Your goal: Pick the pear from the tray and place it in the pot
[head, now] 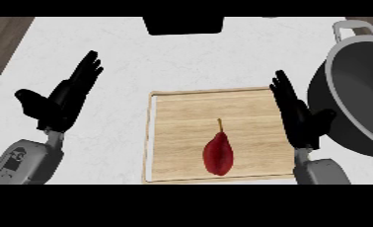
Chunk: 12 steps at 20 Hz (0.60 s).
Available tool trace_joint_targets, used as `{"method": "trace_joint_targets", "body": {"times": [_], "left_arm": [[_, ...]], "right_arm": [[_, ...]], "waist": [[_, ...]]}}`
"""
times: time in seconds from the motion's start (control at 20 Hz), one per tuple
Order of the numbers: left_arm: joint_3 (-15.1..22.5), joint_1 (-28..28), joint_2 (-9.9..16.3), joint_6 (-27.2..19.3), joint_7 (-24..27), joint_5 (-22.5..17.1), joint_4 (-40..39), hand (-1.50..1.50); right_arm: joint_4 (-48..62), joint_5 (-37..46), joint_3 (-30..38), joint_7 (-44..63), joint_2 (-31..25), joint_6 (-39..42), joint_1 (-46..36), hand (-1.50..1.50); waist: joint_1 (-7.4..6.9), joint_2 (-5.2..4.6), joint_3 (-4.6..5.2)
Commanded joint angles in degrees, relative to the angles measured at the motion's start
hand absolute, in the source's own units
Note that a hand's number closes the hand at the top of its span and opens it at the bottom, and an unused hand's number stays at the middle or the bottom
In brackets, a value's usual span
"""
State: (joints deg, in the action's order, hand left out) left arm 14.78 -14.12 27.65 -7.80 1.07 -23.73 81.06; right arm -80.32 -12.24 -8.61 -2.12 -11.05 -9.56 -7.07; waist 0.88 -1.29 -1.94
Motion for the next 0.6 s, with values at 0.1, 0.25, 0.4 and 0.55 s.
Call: {"method": "trace_joint_targets", "body": {"times": [0.1,0.25,0.4,0.55], "left_arm": [[-5.82,-4.09,1.54,-4.45,-3.92,0.04,-0.21,0.0],[-8.36,-3.1,1.77,-10.83,-4.38,1.52,2.22,0.0],[-5.92,-0.23,-1.15,-11.88,-5.45,1.57,4.52,0.0],[-6.99,1.07,-0.99,-13.83,-8.18,3.58,8.33,0.0]], "right_arm": [[2.81,0.81,3.63,-6.45,-2.66,2.57,-5.61,1.5],[1.34,0.94,7.5,-7.95,-9.49,5.84,-12.08,1.5],[6.37,17.97,2.14,-14.34,-11.25,-5.8,-4.14,-1.5],[4.82,15.25,2.76,-20.82,-7.64,-3.75,-4.14,-1.5]], "waist": [[-1.21,1.18,1.86],[-2.31,1.41,1.8],[-1.7,1.36,1.84],[-1.19,1.39,1.9]]}}
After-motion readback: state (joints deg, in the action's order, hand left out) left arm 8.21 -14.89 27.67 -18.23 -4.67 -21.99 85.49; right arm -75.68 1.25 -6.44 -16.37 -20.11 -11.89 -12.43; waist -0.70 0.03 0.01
